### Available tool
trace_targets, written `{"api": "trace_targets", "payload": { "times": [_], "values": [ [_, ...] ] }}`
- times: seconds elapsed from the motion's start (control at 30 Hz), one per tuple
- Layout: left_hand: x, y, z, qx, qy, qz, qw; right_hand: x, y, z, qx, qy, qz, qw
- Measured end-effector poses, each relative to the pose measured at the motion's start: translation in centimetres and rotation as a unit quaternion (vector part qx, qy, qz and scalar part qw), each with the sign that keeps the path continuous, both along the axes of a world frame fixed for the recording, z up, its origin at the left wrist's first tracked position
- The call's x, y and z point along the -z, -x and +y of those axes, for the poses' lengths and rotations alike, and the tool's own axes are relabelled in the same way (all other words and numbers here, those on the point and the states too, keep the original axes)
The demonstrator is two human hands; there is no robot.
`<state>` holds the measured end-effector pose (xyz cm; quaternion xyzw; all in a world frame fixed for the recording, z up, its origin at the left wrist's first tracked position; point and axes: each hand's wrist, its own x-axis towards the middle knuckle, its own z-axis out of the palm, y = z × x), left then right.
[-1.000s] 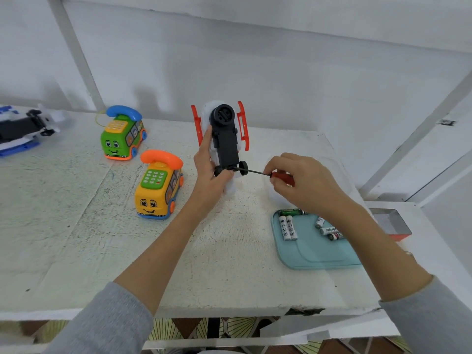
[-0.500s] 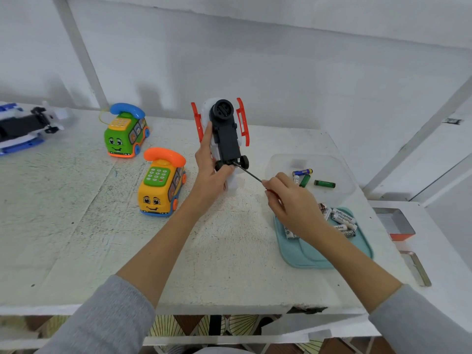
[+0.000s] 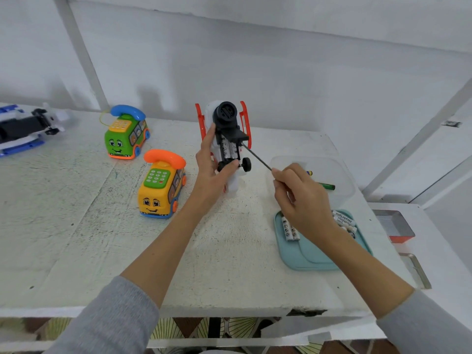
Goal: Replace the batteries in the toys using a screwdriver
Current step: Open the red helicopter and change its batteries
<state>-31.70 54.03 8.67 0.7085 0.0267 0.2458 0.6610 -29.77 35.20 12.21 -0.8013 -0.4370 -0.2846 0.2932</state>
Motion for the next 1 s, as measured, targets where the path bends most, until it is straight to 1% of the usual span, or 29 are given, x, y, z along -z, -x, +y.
{"api": "trace_targets", "payload": {
  "times": [0.1,0.37,0.53,0.63,0.77,1.0],
  "values": [
    [0.2,-0.2,-0.1,0.0,-0.006,-0.011,1.0,-0.9,-0.2,0.3,0.005,-0.019,-0.003,1.0],
    [0.6,-0.2,-0.1,-0.007,-0.013,-0.024,1.0,-2.5,-0.4,1.7,0.026,-0.021,0.017,0.999],
    [0.1,0.1,-0.2,-0.015,0.002,-0.009,1.0,-2.8,-0.4,1.6,0.013,-0.052,0.011,0.998],
    [-0.3,0.2,-0.2,-0.004,-0.011,-0.013,1.0,-1.9,-0.5,1.1,0.01,-0.038,0.008,0.999],
    [-0.8,0.4,-0.7,0.022,-0.021,-0.023,0.999,-1.6,-1.3,1.8,0.038,-0.007,0.011,0.999],
    [-0.4,0.1,-0.9,0.015,-0.079,-0.001,0.997,-2.5,-2.3,2.1,0.069,-0.022,0.016,0.997]
  ]
}}
